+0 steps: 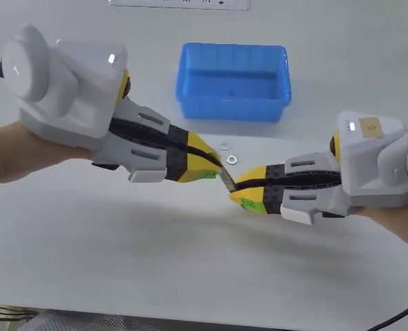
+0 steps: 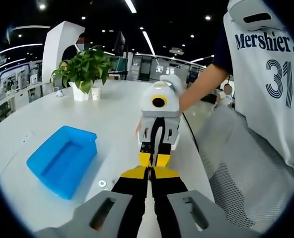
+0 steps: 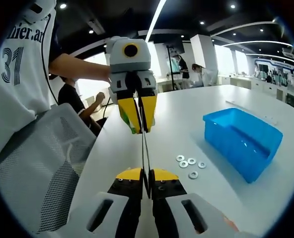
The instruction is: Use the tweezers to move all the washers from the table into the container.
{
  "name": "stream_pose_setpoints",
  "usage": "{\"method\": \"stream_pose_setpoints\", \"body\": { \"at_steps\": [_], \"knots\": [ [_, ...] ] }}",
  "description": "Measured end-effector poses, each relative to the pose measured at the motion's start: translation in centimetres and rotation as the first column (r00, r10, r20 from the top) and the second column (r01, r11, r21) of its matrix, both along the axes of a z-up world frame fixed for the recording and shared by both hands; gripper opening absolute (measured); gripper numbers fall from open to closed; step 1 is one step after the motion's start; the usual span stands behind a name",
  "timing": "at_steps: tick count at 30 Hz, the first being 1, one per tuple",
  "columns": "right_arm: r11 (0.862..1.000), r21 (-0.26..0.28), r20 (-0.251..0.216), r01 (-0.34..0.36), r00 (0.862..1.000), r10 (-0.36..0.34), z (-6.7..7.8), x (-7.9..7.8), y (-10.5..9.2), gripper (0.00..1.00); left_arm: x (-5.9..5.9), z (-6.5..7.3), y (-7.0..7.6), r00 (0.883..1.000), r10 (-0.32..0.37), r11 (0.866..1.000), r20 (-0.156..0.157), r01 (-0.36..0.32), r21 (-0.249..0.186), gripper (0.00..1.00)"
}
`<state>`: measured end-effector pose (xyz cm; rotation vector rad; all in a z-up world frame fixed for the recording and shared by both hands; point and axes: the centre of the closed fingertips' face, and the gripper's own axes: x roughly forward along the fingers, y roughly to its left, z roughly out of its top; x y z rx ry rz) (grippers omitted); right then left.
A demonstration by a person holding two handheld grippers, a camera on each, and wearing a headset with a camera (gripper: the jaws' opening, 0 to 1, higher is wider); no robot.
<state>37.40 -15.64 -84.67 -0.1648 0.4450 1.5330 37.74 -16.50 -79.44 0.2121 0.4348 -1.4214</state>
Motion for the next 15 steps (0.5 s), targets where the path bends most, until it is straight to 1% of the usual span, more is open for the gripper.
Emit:
{"method": "stream_pose_setpoints", "body": {
  "at_steps": [2,3,5,6,7,10,12,13,15],
  "knots": [
    [1.0,0.002,0.008,-0.008,1.0,0.008,0.22,-0.04,0.18,0.06,0.03,0.62,-0.49,1.0,-0.001,1.0,0.019,0.002,-0.027,0.06],
    [1.0,0.0,0.014,-0.011,1.0,0.011,0.27,-0.06,0.27,0.06,0.01,0.72,-0.61,1.0,-0.003,1.0,0.023,0.003,-0.03,0.06],
    [1.0,-0.008,0.022,-0.018,1.0,0.018,0.19,-0.04,0.43,0.06,-0.08,0.74,-0.87,1.0,-0.007,0.999,0.019,0.008,-0.034,0.06],
    [1.0,-0.019,0.028,-0.023,0.999,0.024,-0.03,-0.03,0.4,0.06,-0.1,0.6,-0.87,1.0,-0.007,1.0,0.017,0.007,-0.028,0.06],
    [1.0,-0.014,0.025,-0.023,0.999,0.023,0.07,-0.03,0.41,0.06,-0.08,0.67,-0.88,1.0,-0.004,1.0,0.014,0.005,-0.031,0.06],
    [0.999,-0.025,0.037,-0.03,0.999,0.031,0.12,-0.1,0.48,0.06,-0.21,0.71,-0.84,1.0,-0.006,1.0,0.022,0.007,-0.024,0.06],
    [0.999,-0.028,0.037,-0.031,0.999,0.032,0.12,-0.08,0.48,0.06,-0.19,0.75,-0.9,1.0,-0.004,1.0,0.031,0.005,-0.025,0.07],
    [0.999,-0.029,0.036,-0.03,0.999,0.031,0.12,-0.07,0.48,0.06,-0.1,0.82,-0.86,0.999,0.0,1.0,0.034,0.001,-0.031,0.07],
    [0.999,-0.031,0.037,-0.03,0.999,0.031,0.11,-0.07,0.5,0.06,0.04,1.22,-0.96,0.999,0.007,0.998,0.039,-0.005,-0.06,0.07]
  ]
}}
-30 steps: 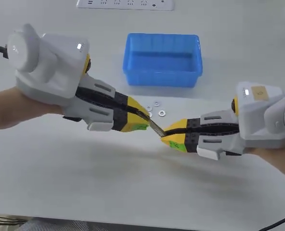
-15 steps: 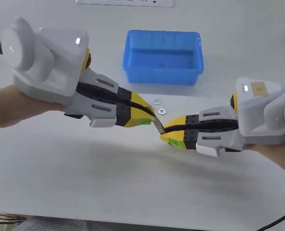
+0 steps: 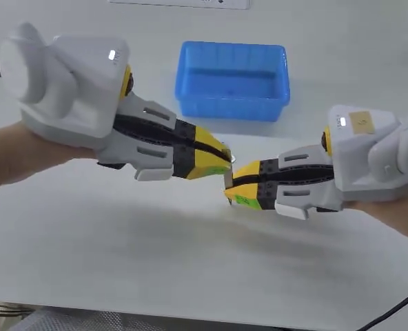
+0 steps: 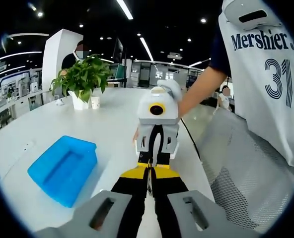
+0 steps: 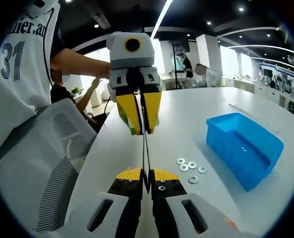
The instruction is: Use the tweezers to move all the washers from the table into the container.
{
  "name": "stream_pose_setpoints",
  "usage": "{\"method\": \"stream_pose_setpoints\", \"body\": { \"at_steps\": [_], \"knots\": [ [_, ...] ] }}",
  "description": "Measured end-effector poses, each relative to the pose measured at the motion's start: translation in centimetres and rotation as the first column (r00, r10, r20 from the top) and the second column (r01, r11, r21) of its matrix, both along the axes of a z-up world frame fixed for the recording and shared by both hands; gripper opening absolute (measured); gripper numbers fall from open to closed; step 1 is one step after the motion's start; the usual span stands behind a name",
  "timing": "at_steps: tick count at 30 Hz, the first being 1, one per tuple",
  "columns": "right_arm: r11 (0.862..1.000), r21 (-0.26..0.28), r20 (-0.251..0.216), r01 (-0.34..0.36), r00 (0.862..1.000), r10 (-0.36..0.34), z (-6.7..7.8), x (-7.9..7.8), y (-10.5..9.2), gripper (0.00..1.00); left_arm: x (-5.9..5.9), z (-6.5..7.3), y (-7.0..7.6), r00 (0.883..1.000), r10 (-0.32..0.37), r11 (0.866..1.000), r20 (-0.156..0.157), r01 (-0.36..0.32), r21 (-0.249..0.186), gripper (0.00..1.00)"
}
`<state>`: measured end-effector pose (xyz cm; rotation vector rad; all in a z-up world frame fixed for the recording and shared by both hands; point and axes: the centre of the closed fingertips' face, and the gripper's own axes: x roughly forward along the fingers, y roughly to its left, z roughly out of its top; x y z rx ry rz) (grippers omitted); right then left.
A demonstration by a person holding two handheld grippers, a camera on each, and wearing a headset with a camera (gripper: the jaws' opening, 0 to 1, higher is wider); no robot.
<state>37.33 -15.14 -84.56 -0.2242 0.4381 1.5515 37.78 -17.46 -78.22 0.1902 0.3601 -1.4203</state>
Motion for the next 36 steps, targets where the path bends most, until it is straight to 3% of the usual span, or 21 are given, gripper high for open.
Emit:
{"method": "stream_pose_setpoints", "body": {
  "at_steps": [1,10,13,16,22,32,36],
  "knots": [
    [1.0,-0.001,0.002,-0.001,1.0,0.001,0.0,0.0,0.0,0.06,0.1,0.4,-0.2,1.0,0.002,1.0,0.009,-0.001,-0.02,0.06],
    [1.0,-0.005,-0.004,-0.007,1.0,0.007,0.0,-0.1,0.1,0.06,0.2,0.3,-0.1,1.0,-0.006,1.0,-0.01,0.006,-0.022,0.05],
    [1.0,-0.006,0.022,-0.011,1.0,0.011,0.2,0.0,0.2,0.07,0.2,0.4,-0.1,1.0,-0.012,0.999,-0.02,0.011,-0.035,0.05],
    [1.0,-0.007,0.039,-0.012,0.999,0.012,0.3,0.2,0.4,0.07,0.3,0.5,0.1,1.0,-0.024,0.999,0.001,0.024,-0.041,0.05],
    [0.999,-0.024,0.09,-0.033,0.995,0.035,0.5,0.2,1.0,0.08,0.5,0.6,0.4,1.0,-0.029,0.999,0.01,0.029,-0.038,0.05],
    [0.998,-0.047,0.185,-0.033,0.982,0.041,0.9,1.1,1.1,0.09,0.8,1.3,-0.4,0.998,-0.034,0.999,0.05,0.035,-0.026,0.05],
    [0.999,-0.05,0.191,-0.012,0.981,0.022,0.9,1.7,1.0,0.1,0.8,1.4,-1.0,0.998,-0.034,0.999,0.062,0.035,-0.023,0.05]
  ]
}}
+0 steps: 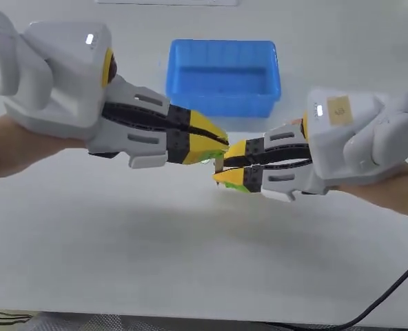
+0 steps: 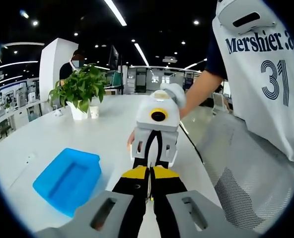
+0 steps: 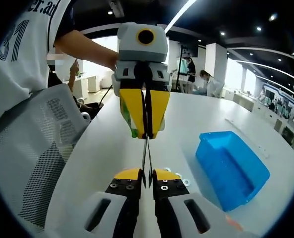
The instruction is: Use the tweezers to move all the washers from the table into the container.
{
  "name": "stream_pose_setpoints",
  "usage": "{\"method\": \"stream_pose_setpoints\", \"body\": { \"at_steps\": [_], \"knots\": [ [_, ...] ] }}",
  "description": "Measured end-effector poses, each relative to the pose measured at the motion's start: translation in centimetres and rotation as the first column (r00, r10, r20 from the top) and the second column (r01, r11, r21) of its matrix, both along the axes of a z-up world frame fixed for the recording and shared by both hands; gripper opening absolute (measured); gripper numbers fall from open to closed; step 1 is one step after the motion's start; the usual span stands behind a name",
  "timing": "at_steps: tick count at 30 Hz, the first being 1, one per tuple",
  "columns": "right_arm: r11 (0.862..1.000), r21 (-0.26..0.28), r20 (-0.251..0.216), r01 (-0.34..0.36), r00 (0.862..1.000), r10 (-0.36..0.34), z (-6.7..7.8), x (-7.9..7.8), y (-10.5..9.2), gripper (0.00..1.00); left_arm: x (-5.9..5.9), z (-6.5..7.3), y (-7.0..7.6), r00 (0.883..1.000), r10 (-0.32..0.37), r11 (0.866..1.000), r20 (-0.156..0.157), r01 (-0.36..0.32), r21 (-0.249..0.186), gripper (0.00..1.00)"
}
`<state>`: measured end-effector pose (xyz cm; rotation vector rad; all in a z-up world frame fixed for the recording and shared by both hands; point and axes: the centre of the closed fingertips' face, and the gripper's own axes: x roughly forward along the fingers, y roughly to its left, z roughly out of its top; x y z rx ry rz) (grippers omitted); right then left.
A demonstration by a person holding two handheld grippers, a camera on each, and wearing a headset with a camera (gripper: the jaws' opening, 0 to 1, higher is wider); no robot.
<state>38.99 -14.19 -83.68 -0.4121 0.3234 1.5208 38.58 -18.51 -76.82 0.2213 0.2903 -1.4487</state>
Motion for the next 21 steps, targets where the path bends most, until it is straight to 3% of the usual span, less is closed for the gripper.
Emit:
{"method": "stream_pose_setpoints", "body": {
  "at_steps": [12,21],
  "knots": [
    [0.998,0.012,0.031,0.062,0.998,-0.062,0.5,2.0,-0.5,0.1,1.3,0.8,-0.8,0.999,0.007,1.0,0.041,-0.006,-0.019,0.05],
    [0.995,-0.002,0.034,0.097,0.995,-0.097,0.0,3.4,-0.6,0.11,3.1,-0.1,0.3,0.999,0.024,0.999,0.043,-0.023,-0.028,0.05]
  ]
}}
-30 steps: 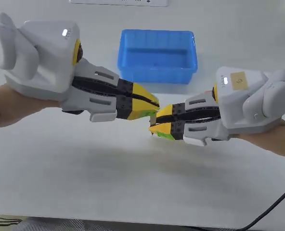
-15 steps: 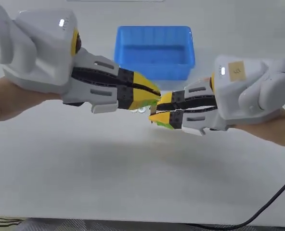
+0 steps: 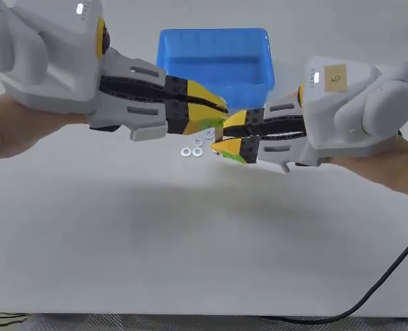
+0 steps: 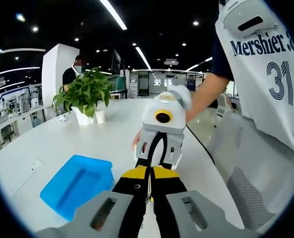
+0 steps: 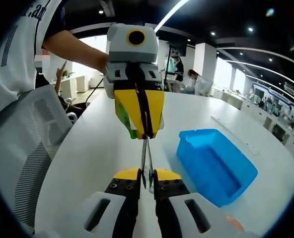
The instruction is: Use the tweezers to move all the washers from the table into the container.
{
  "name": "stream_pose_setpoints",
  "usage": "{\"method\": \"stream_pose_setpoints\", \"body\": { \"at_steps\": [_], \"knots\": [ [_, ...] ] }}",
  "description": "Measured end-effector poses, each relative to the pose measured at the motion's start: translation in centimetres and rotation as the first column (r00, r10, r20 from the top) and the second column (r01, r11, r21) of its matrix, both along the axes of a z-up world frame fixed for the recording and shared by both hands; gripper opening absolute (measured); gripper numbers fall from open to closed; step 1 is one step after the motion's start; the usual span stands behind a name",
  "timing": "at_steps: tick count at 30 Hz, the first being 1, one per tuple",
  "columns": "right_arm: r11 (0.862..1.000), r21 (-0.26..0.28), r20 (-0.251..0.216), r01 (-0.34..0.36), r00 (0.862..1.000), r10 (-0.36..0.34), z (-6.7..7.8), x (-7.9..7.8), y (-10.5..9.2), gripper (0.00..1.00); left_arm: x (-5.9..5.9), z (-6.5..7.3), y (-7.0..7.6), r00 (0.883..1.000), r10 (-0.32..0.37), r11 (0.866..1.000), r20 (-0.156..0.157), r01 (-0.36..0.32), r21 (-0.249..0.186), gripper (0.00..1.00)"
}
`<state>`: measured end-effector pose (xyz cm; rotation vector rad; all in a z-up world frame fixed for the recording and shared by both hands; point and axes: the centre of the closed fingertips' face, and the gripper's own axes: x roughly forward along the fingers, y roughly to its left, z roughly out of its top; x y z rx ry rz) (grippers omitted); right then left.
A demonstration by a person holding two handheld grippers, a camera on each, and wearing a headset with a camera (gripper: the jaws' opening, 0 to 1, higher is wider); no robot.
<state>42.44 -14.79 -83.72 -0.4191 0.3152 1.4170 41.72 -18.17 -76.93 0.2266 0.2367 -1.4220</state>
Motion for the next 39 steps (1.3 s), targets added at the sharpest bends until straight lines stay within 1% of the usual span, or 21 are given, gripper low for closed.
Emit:
{"method": "stream_pose_setpoints", "body": {
  "at_steps": [2,5,10,14,17,19,23,24,28,29,33,36,39],
  "knots": [
    [1.0,-0.002,0.003,0.004,1.0,-0.004,0.0,0.2,0.0,0.11,0.1,0.0,0.1,1.0,0.001,1.0,0.004,-0.001,-0.002,0.05],
    [1.0,-0.003,0.001,0.011,1.0,-0.011,0.0,0.4,0.0,0.11,0.5,-0.1,0.3,1.0,0.005,1.0,0.003,-0.005,-0.007,0.05],
    [1.0,-0.008,-0.012,0.012,1.0,-0.012,-0.4,0.8,0.0,0.11,0.8,-0.4,0.6,1.0,0.008,1.0,-0.001,-0.008,-0.009,0.05],
    [1.0,-0.017,-0.012,0.011,1.0,-0.012,-0.6,0.8,0.1,0.11,1.0,-0.8,0.8,1.0,0.007,1.0,0.002,-0.007,-0.005,0.05],
    [1.0,-0.023,-0.015,0.014,1.0,-0.014,-0.7,0.8,0.1,0.11,1.2,-1.0,0.8,1.0,0.015,1.0,-0.002,-0.015,-0.014,0.05],
    [0.999,-0.027,-0.016,0.016,1.0,-0.016,-0.9,0.9,0.0,0.11,1.2,-1.1,0.8,1.0,0.017,1.0,-0.001,-0.017,-0.013,0.05],
    [1.0,-0.022,-0.027,0.017,0.999,-0.018,-0.8,0.9,0.0,0.11,1.3,-1.1,0.8,1.0,0.018,1.0,-0.008,-0.019,-0.017,0.05],
    [1.0,-0.021,-0.031,0.017,0.999,-0.018,-0.8,0.9,0.1,0.11,1.3,-1.0,0.8,1.0,0.019,1.0,-0.014,-0.019,-0.017,0.05],
    [1.0,-0.02,-0.036,0.014,0.999,-0.015,-0.8,0.8,0.2,0.11,1.3,-1.1,0.8,1.0,0.021,1.0,-0.016,-0.021,-0.016,0.05],
    [1.0,-0.023,-0.037,0.01,0.999,-0.011,-0.8,0.7,0.2,0.11,1.3,-1.1,0.9,1.0,0.021,1.0,-0.022,-0.022,-0.014,0.05],
    [1.0,-0.022,-0.043,0.008,0.999,-0.009,-0.9,0.6,0.2,0.11,1.2,-1.1,0.8,0.999,0.023,1.0,-0.022,-0.023,-0.019,0.05],
    [1.0,-0.021,-0.043,0.009,0.999,-0.01,-0.9,0.7,0.2,0.12,1.4,-1.1,0.8,0.999,0.029,0.999,-0.016,-0.03,-0.026,0.05],
    [1.0,-0.02,-0.054,0.008,0.998,-0.009,-1.0,0.6,0.2,0.12,1.2,-1.1,0.7,0.999,0.026,0.999,-0.033,-0.027,-0.03,0.05]
  ]
}}
